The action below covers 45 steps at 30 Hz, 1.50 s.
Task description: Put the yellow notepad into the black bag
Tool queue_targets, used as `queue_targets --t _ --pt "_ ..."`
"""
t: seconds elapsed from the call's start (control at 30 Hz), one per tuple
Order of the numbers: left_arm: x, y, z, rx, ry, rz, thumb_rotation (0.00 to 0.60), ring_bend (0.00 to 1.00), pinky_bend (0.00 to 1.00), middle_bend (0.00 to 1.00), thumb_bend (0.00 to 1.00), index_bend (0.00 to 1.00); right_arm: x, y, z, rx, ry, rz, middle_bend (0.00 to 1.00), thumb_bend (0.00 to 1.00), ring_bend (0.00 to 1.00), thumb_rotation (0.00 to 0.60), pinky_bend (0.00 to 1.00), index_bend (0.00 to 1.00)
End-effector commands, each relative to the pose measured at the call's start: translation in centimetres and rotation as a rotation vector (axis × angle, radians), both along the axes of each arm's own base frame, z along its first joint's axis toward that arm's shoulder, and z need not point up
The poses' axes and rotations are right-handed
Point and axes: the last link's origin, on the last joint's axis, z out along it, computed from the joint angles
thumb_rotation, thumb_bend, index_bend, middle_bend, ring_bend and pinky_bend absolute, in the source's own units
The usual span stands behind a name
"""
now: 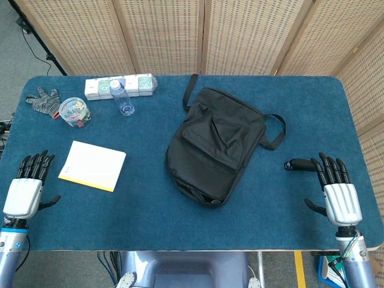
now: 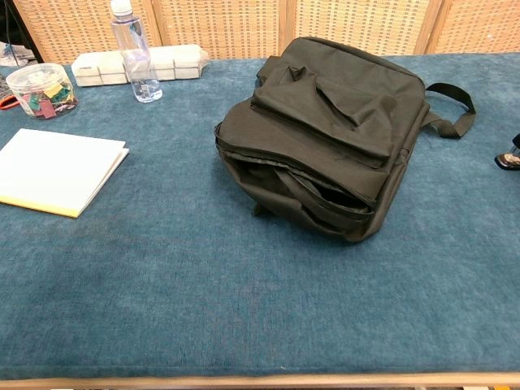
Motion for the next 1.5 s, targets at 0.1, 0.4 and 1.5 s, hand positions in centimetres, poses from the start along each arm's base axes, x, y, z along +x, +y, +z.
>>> queue_targets --t 0.1,0.4,1.5 --pt "-0.1 0.0 0.0 -0.002 0.004 0.009 0.6 0.0 0.0 0.0 0.0 0.0 0.0 0.0 0.0 0.005 -0.004 -0.002 0.0 0.0 0.0 0.6 0.0 0.0" --pt "-1.5 1.1 -1.2 -0.078 0.042 0.056 0.6 0.0 0.0 0.0 0.0 0.0 0.0 0.0 -0.2 0.022 -0.012 -0.008 0.0 0.0 0.0 0.6 0.0 0.0" --pt "-4.3 7.1 -5.5 -0.157 0.185 0.003 0.6 0.0 0.0 0.0 0.0 0.0 -0.7 -0.4 0.0 0.036 -0.048 -0.047 0.0 0.0 0.0 0.6 0.0 0.0"
